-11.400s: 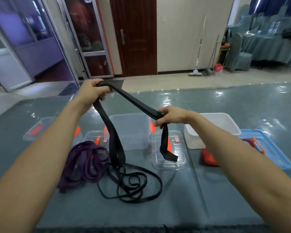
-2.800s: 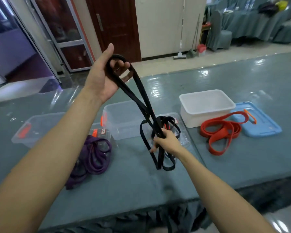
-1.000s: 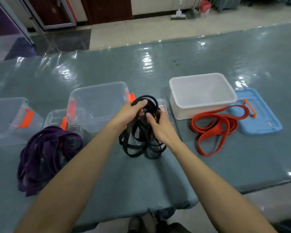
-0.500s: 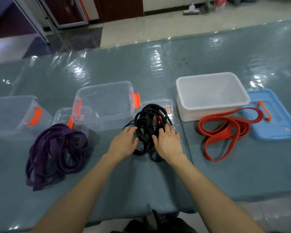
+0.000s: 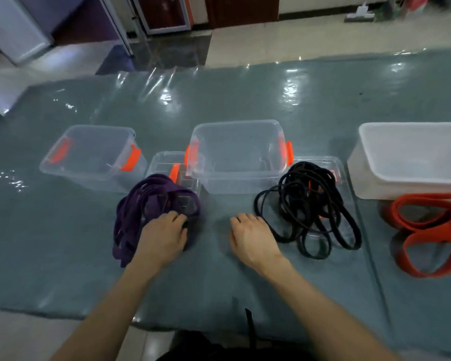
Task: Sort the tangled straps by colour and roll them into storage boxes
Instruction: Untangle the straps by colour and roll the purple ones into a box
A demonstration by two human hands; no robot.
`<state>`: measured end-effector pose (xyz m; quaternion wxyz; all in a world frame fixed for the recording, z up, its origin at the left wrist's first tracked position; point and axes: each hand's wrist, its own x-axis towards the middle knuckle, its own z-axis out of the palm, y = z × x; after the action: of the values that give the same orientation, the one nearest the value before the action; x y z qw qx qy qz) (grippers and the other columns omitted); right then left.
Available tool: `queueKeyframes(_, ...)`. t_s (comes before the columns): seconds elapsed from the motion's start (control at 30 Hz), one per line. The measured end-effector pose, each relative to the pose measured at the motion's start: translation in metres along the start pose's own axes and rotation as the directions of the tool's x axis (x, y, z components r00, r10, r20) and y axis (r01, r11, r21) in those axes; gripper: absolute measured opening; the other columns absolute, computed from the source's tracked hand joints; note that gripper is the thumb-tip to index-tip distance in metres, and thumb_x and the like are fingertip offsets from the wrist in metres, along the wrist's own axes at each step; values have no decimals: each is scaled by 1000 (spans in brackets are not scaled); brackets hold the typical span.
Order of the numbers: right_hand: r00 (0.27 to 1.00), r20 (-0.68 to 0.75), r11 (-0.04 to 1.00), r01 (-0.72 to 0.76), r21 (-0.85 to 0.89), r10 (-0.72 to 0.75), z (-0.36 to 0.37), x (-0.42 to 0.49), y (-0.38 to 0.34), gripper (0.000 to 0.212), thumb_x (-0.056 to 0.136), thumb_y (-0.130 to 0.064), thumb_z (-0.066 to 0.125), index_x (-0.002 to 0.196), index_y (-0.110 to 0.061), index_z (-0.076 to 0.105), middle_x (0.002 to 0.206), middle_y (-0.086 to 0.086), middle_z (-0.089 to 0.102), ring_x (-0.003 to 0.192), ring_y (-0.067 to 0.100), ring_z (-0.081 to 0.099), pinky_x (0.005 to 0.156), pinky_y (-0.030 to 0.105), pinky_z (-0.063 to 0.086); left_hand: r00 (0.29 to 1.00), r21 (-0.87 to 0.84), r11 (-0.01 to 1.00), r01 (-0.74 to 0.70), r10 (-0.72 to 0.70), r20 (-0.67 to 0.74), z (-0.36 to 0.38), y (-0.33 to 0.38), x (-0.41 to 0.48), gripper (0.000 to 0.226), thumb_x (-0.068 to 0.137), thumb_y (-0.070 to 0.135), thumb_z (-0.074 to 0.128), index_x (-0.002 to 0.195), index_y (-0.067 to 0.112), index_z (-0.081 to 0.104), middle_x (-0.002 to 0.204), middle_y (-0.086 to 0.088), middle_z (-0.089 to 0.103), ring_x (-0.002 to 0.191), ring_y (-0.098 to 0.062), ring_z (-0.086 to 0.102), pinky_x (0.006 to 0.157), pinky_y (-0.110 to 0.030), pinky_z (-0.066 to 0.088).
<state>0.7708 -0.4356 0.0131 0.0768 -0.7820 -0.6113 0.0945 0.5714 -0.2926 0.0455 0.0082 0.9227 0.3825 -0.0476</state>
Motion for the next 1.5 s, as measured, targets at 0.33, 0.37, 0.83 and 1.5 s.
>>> queueKeyframes(0.33, 998, -69, 996, 7, 89, -1, 56, 140, -206, 49, 100, -47, 58, 134, -13, 62, 137, 10, 60, 133, 35, 54, 108, 50, 45, 931, -52, 998, 25, -42, -361, 9, -253, 28, 43, 82, 8, 77, 122, 15, 65, 119, -10, 62, 110, -38, 61, 94, -50, 50)
queueKeyframes(0.37, 999, -40, 997, -17, 79, 20, 62, 148, -220, 60, 99, -52, 58, 145, -14, 56, 148, 11, 55, 144, 36, 47, 115, 52, 40, 929, -21, 1000, 10, -17, -369, 9, -276, 38, 53, 80, 9, 76, 131, 16, 61, 130, -11, 60, 121, -38, 58, 104, -50, 46)
queueKeyframes(0.83, 914, -152, 926, -364, 100, 376, 79, 156, -258, 40, 106, -39, 55, 128, -9, 68, 143, 9, 63, 136, 32, 56, 113, 50, 46, 976, -48, 991, -122, 111, -189, 38, -356, 81, 10, 95, 8, 72, 95, 13, 64, 85, -14, 68, 86, -39, 63, 80, -48, 44)
queueKeyframes(1.5, 697, -83, 663, -628, 406, 712, 52, 127, -188, 31, 94, -22, 73, 123, -12, 70, 123, 6, 54, 101, 29, 64, 97, 43, 55, 960, -676, 714, 180, 22, 279, 82, -253, 43, 23, 99, 31, 73, 112, 12, 75, 100, -7, 77, 100, -32, 72, 87, -38, 56)
